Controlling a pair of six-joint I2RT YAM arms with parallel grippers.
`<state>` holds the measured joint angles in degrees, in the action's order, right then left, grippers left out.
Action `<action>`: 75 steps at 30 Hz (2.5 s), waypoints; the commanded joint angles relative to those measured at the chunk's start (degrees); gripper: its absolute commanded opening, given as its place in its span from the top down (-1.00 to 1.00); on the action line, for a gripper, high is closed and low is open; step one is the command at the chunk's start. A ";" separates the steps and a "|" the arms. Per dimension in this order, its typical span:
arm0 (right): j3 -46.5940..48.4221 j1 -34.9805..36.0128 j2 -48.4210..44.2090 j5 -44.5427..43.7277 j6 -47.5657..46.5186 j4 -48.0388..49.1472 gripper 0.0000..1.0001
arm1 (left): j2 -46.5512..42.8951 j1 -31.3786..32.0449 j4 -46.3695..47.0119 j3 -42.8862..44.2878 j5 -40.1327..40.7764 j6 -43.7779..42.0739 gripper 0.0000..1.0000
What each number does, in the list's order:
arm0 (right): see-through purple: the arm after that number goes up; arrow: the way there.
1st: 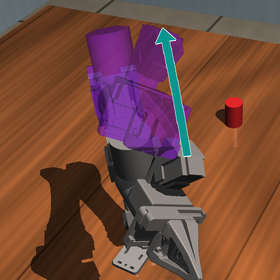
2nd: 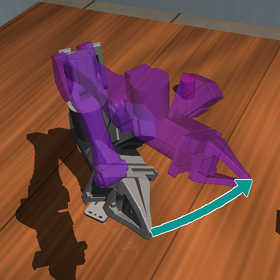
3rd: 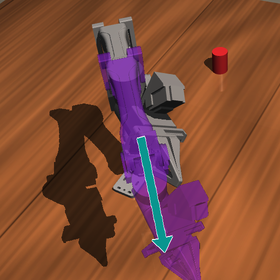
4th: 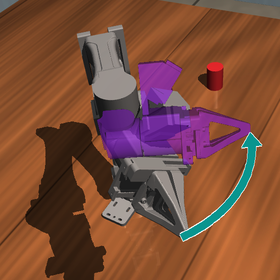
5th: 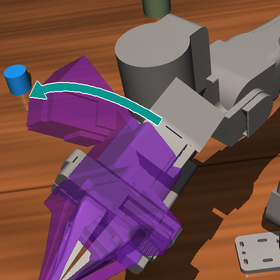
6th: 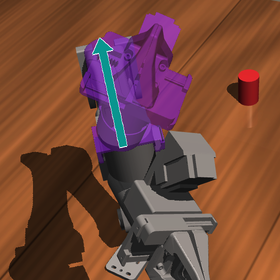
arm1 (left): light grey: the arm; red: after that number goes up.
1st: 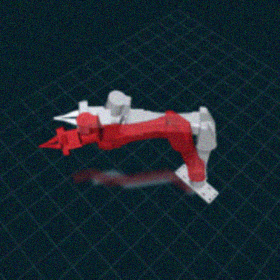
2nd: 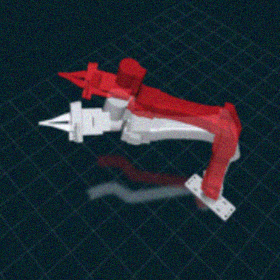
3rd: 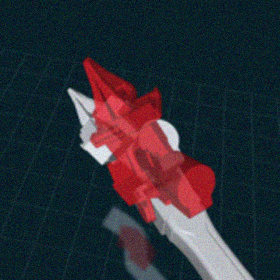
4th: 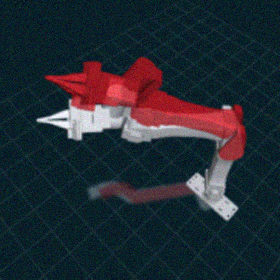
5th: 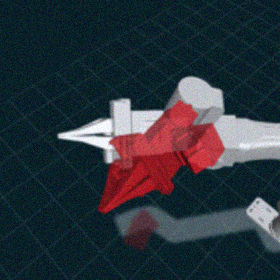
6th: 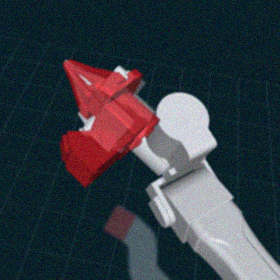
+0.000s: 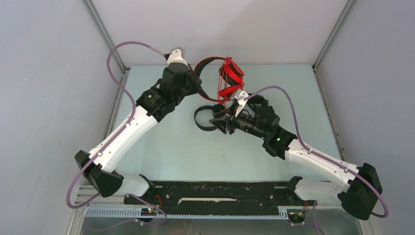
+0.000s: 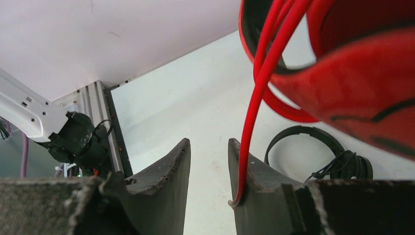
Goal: Wrap the headphones
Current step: Wrap the headphones cable around the headphones.
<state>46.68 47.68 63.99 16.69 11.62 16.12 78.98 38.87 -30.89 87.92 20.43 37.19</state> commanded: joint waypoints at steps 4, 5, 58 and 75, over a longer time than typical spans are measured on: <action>-5.50 0.35 -3.96 -0.43 -2.65 8.09 0.28 | -3.34 0.07 6.82 4.28 -3.50 4.93 1.00; -6.07 0.28 -4.30 -0.36 -2.65 8.40 0.29 | -3.42 0.12 6.84 4.26 -3.70 5.18 1.00; -15.61 -11.51 -6.77 14.91 4.35 17.04 1.00 | -7.36 -2.05 17.60 -0.51 -36.16 6.47 1.00; -15.56 -16.52 -7.80 29.73 19.87 15.80 1.00 | -5.65 -7.85 9.07 -7.84 -61.91 -41.11 1.00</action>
<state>31.48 32.27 55.59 43.62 26.68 32.12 75.48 31.33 -18.65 82.15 -37.63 14.94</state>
